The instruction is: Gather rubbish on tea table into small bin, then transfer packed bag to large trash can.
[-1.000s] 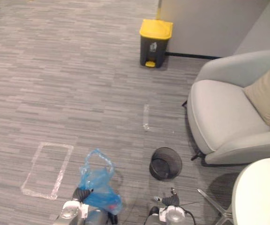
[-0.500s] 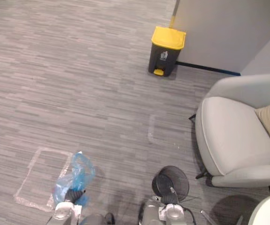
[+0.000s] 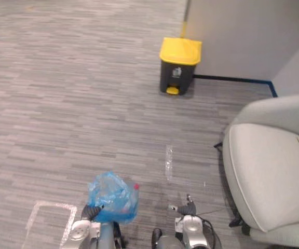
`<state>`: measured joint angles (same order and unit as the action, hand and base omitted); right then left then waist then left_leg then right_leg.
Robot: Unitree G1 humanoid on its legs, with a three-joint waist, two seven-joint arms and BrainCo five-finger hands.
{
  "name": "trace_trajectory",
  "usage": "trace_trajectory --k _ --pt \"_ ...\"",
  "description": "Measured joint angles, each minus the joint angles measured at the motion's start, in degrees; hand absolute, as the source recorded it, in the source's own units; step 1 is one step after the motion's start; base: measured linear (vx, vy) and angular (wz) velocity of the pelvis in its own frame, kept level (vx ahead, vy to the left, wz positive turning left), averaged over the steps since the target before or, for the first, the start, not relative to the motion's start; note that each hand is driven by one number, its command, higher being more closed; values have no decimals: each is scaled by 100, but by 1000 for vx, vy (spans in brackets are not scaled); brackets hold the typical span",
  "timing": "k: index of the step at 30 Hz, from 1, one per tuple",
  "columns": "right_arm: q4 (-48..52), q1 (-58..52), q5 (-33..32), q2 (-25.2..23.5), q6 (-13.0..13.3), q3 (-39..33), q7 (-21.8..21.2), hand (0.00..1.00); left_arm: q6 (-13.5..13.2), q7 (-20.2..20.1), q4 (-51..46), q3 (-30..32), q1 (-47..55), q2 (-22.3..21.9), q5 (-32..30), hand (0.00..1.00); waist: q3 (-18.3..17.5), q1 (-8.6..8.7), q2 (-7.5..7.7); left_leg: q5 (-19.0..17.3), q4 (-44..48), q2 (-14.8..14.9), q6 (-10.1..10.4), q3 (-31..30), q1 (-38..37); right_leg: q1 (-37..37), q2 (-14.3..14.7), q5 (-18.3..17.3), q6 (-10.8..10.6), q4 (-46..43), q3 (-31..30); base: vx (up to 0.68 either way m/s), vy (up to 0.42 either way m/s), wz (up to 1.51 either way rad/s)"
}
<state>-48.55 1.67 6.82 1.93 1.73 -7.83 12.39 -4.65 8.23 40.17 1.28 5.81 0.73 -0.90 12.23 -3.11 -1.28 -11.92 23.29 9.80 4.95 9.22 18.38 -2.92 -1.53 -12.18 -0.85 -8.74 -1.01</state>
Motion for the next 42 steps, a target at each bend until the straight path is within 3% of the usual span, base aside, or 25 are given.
trace_trajectory --k 1,2,4,7,8,9,11,12,15,16,17,18,19,20,21,24,27,30,32,33,35,37,38,40,42 --pt "-178 18 0 77 -16 3 2 0 -1 12 112 -2 -1 -28 1 100 5 -31 -38 760 -423 -54 72 -90 -171 -55 -54 -180 -193 -58 -217 374 365 -55" --pt "-245 -34 1 3 -54 21 -1 0 5 21 177 -12 -74 69 1 100 -78 1 177 533 -412 -320 2 -5 -193 -111 -301 -197 -227 -1 -239 388 336 -46" --pt "-250 -76 3 -2 -68 -6 0 0 2 29 198 -12 -179 85 -2 100 -112 -12 253 228 -192 -540 -165 109 -212 -99 -566 -283 -362 -196 -254 474 295 -14" --pt "-248 -147 10 -29 -66 2 -4 0 14 34 252 -75 -109 109 0 100 -123 -19 220 -169 -164 -687 -394 418 -828 398 -733 -291 -612 -2003 -457 469 231 -32" --pt "-243 -151 46 -40 -60 10 -5 0 17 42 225 -203 -64 172 -1 100 -128 5 228 -303 -259 -745 -437 448 -1067 800 -758 -33 -1055 -3032 -520 319 94 -21" --pt "-243 -152 85 -45 -60 11 -6 0 19 43 213 -257 -79 219 -2 100 -128 17 227 -360 -290 -753 -453 463 -1153 1003 -758 -7 -1183 -3462 -549 407 52 -6" --pt "-240 -149 222 -53 -62 19 -11 0 50 59 219 -356 -42 352 -2 100 -113 103 208 -533 -496 -769 -466 470 -1621 1771 -759 -255 -810 -4712 -233 492 2 -2" --pt "-253 -171 223 -36 -65 34 -9 0 57 64 222 -330 -46 381 3 100 -61 113 150 -548 -856 -730 -460 473 -2095 2200 -732 -470 -423 -4759 241 493 -49 -9" --pt "-241 -23 225 148 -45 143 -9 0 50 68 270 -277 -96 428 5 100 30 251 -5 -543 -1209 -502 -456 510 -2628 2692 -530 -581 -129 -3686 919 477 -112 -3" --pt "-238 24 227 190 -45 161 -8 0 45 67 332 -272 -132 475 5 100 28 289 -19 -545 -1230 -446 -450 467 -2721 2819 -427 -409 -111 -2980 1003 551 -193 33" --pt "-245 -31 233 210 -48 172 0 0 43 66 440 -276 -151 586 0 100 -11 329 120 -577 -1245 -549 -387 319 -2862 2780 -342 575 39 -1689 931 571 -204 38" --pt "-296 -12 231 324 -34 127 2 0 51 98 611 -228 -238 500 -8 100 -26 336 -92 -603 -1031 -313 -256 87 -2928 2692 -195 800 336 -1841 1024 703 -235 27" --pt "-313 11 229 348 -45 122 2 0 44 123 613 -227 -233 490 -8 100 -63 307 -121 -537 -851 -248 -141 56 -2829 2678 -153 708 374 -1858 1028 592 -208 4" --pt "-297 43 229 389 -41 108 0 0 36 164 600 -189 -280 429 -8 100 -51 301 -118 -264 124 -159 112 -60 -2421 2542 -150 492 448 -1832 1083 695 -251 15" --pt "-251 6 227 375 -59 118 2 0 40 161 566 -35 -298 293 -7 100 52 318 -159 155 1413 37 111 -149 -1921 2063 -129 383 494 -1592 1164 558 -217 20" --pt "-162 -181 218 118 -69 128 2 0 35 158 169 77 -79 135 -2 100 137 165 -59 -81 3430 485 -44 210 -1152 752 -18 249 603 -891 1220 505 -123 12" --pt "-161 -169 210 43 -65 122 0 0 36 153 -12 80 -40 81 0 100 83 57 47 -147 3433 548 -144 447 -408 348 -32 47 535 -501 1221 382 -8 -6" --pt "-196 -101 208 29 -74 -45 2 0 37 147 -4 79 -71 35 -2 100 120 -44 104 -85 1163 131 -196 691 130 -139 -254 -29 320 -107 1219 427 149 1" --pt "-272 -122 209 65 -75 -113 11 0 36 146 33 62 -55 10 -3 100 88 -50 41 540 -442 -173 -111 570 17 -362 -331 -154 73 35 1201 485 255 -7" --pt "-436 -129 211 180 -80 -115 21 0 30 149 160 59 -43 39 -3 100 79 -92 -1 1339 -953 -287 -301 509 -148 -484 -328 -268 -124 71 1044 355 224 -15" --pt "-530 -119 222 93 -120 -101 7 0 34 153 267 57 -112 146 -4 100 -30 -61 274 1013 -929 -624 -422 608 -181 -495 -656 -264 -223 77 898 426 227 -2" --pt "-528 -106 225 103 -119 -103 3 0 35 143 286 23 -172 179 -4 100 -39 -73 286 620 -594 -707 -479 734 -192 -307 -842 -283 -317 -530 690 452 232 -16" --pt "-529 -113 226 66 -114 -96 -4 0 41 144 329 -66 -115 177 -5 100 -32 -48 274 303 -543 -771 -510 858 -507 154 -996 -182 -575 -1872 383 401 203 -34" --pt "-529 -129 227 23 -116 -78 -6 0 51 140 335 -135 -88 203 -5 100 -27 -27 267 114 -590 -800 -507 922 -828 679 -1076 9 -901 -3175 181 366 152 -33" --pt "-443 -209 210 7 -100 18 -9 0 62 147 380 -340 -37 268 -4 100 -1 119 223 -119 -748 -819 -550 967 -1554 1511 -1075 -193 -606 -4623 366 449 90 -10"
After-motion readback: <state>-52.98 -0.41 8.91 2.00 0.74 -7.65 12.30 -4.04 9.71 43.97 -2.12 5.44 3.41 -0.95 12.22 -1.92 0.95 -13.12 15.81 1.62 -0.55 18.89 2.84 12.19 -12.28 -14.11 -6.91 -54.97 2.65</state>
